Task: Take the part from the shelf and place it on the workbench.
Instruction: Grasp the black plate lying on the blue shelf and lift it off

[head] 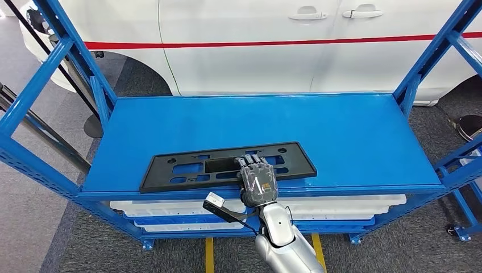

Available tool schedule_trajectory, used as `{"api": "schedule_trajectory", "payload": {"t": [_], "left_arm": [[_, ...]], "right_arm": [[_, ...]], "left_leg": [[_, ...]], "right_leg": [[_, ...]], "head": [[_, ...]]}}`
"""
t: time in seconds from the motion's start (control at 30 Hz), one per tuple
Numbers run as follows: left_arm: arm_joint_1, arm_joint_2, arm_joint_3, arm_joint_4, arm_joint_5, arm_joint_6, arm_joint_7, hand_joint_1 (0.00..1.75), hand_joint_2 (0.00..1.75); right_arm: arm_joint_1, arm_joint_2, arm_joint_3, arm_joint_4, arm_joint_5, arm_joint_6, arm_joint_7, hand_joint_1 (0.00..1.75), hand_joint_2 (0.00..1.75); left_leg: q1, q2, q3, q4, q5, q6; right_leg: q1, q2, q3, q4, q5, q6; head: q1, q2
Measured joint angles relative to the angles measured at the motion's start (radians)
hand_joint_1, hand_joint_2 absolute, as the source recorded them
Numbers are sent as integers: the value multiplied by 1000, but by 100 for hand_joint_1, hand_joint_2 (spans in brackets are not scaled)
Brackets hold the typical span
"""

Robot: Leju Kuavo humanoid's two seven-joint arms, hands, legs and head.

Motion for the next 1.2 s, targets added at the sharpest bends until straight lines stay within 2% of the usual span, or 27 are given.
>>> {"api": "schedule_trajectory", "payload": {"t": [0.03, 0.1, 0.13, 0.17, 0.2, 0.23, 0.3, 0.33, 0.37, 0.43, 0.5, 0.57, 0.63, 0.67, 0.7, 0.73, 0.8, 0.83, 0.87, 0.9, 0.97, 1.0, 1.07, 1.13, 1.17, 1.2], "left_arm": [[0, -1, 0, 0, 0, 0, 0, 0, 0], [-1, -2, 0, 0, 0, 0, 0, 0, 0], [-1, -1, 0, 0, 1, 0, 0, 0, 0], [0, -1, 0, 0, 3, 0, 0, 0, 0], [0, 0, 0, 0, 4, -1, 0, 0, 0], [0, 0, 0, 0, 7, -1, 0, 0, 0], [1, 0, 0, 0, 10, -3, 0, 0, 0], [1, 0, 0, 0, 11, -3, 0, 0, 0], [0, 0, 0, 0, 12, -3, 0, 0, 0], [0, 0, 0, 0, 15, -4, -1, 0, 0], [1, 2, 0, 0, 17, -4, -2, 0, 0], [1, 3, 0, 0, 19, -5, -3, 0, 0], [4, 4, 0, 0, 21, -8, -4, 0, 0], [6, 4, 0, 0, 24, -11, -3, 0, 0], [9, 6, 0, 0, 27, -13, -3, 0, 0], [11, 8, 0, 0, 32, -16, -3, 0, 0], [14, 15, 0, 0, 41, -23, -3, 0, 0], [13, 18, 0, 0, 46, -27, -4, 0, 0], [13, 21, 0, 0, 50, -32, -7, 0, 0], [12, 22, 0, 0, 54, -36, -9, 0, 0], [10, 25, 0, 0, 59, -41, -12, 0, 0], [9, 26, 0, 1, 61, -43, -12, 0, 0], [8, 28, 0, 1, 63, -46, -12, 0, 0], [10, 31, 0, 1, 63, -47, -12, 0, 0], [11, 34, 0, 1, 63, -48, -12, 0, 0], [11, 36, 0, 1, 63, -48, -12, 0, 0]], "right_arm": [[-2, -2, 1, 3, 0, 0, 0, 161, 175], [-5, -7, 3, 8, -2, 0, 0, 160, 175], [-5, -10, 4, 11, -4, 0, 0, 158, 175], [-4, -14, 5, 15, -6, 0, 0, 158, 175], [-4, -17, 7, 18, -8, 0, 0, 157, 175], [-5, -20, 9, 21, -10, 0, -1, 157, 175], [-10, -24, 12, 24, -13, 0, -1, 157, 175], [-14, -24, 15, 25, -13, 0, -1, 155, 175], [-16, -25, 16, 26, -14, 0, -2, 153, 175], [-20, -27, 19, 28, -14, 0, -2, 151, 175], [-22, -28, 21, 29, -14, 0, -2, 155, 175], [-27, -28, 24, 31, -15, 5, -3, 164, 175], [-29, -30, 29, 34, -30, 27, -13, 172, 175], [-30, -31, 33, 34, -53, 46, -28, 174, 175], [-31, -31, 39, 32, -91, 68, -50, 175, 175], [-32, -32, 45, 26, -151, 96, -87, 175, 175], [-34, -33, 63, -11, -361, 188, -204, 175, 175], [-33, -36, 74, -50, -516, 257, -278, 175, 175], [-29, -40, 89, -108, -701, 339, -348, 175, 175], [-22, -45, 106, -173, -887, 420, -400, 175, 175], [8, -53, 139, -324, -1237, 568, -450, 175, 175], [30, -58, 151, -392, -1352, 616, -452, 175, 175], [79, -72, 171, -512, -1478, 674, -449, 175, 175], [107, -87, 180, -594, -1516, 693, -449, 175, 175], [113, -94, 182, -626, -1530, 697, -450, 175, 175], [121, -101, 184, -653, -1538, 700, -450, 175, 175]], "left_leg": [[3, 1, 2, -5, 3, 6], [3, 3, 2, -6, 4, 11], [3, 3, 1, -5, 3, 12], [2, 2, 1, -5, 3, 12], [2, 1, 1, -4, 2, 12], [2, 0, 3, -3, 0, 10], [1, -2, 6, 2, -5, 5], [-1, -2, 6, 5, -8, 0], [-2, -3, 5, 8, -10, -5], [-1, -2, 6, 7, -11, -16], [3, -2, 3, 18, -22, -27], [5, -2, -30, 95, -71, -36], [7, -1, -91, 226, -132, -44], [9, -1, -113, 272, -145, -46], [10, -1, -119, 284, -138, -47], [11, -1, -105, 258, -114, -47], [14, 1, -36, 125, -51, -45], [14, 1, -6, 66, -33, -41], [13, 2, 14, 28, -27, -37], [11, 2, 22, 14, -31, -32], [10, 2, 28, 9, -29, -19], [12, 2, 30, 5, -24, -12], [14, -1, 27, -2, -15, 4], [11, -3, 17, -1, -12, 10], [8, -3, 14, 0, -11, 11], [7, -2, 12, 1, -11, 11]], "right_leg": [[0, 0, -14, 34, -22, 5], [-5, -1, -73, 157, -86, 12], [-7, -1, -103, 219, -109, 14], [-9, -1, -124, 257, -116, 16], [-11, -1, -126, 256, -102, 17], [-12, -2, -108, 214, -71, 17], [-11, -3, -42, 75, -4, 10], [-10, -3, -18, 22, 14, 5], [-8, -3, -5, -6, 20, 1], [-4, -1, -4, -13, 18, -8], [-6, -2, 2, -21, 21, -20], [-11, -5, 8, -28, 25, -30], [-10, -7, 8, -27, 24, -33], [-9, -6, 8, -27, 23, -34], [-9, -5, 9, -26, 22, -34], [-9, -2, 11, -25, 21, -34], [-8, 6, 16, -22, 18, -30], [-5, 11, 19, -20, 16, -26], [-3, 16, 21, -19, 13, -21], [0, 20, 23, -20, 12, -15], [1, 21, 28, -23, 10, -2], [-1, 18, 27, -17, 3, 3], [-3, 10, -1, 46, -44, 13], [-6, 6, -64, 170, -113, 18], [-7, 6, -91, 223, -133, 20], [-7, 5, -104, 248, -133, 21]], "head": [[0, 0], [0, 0], [0, 0], [0, 0], [0, 0], [0, 0], [0, 0], [0, 0], [0, 0], [0, 0], [0, 0], [0, 0], [0, 0], [0, 0], [0, 0], [0, 0], [0, 0], [0, 0], [0, 0], [0, 0], [0, 0], [0, 0], [1, 0], [1, 0], [1, 0], [0, 0]]}}
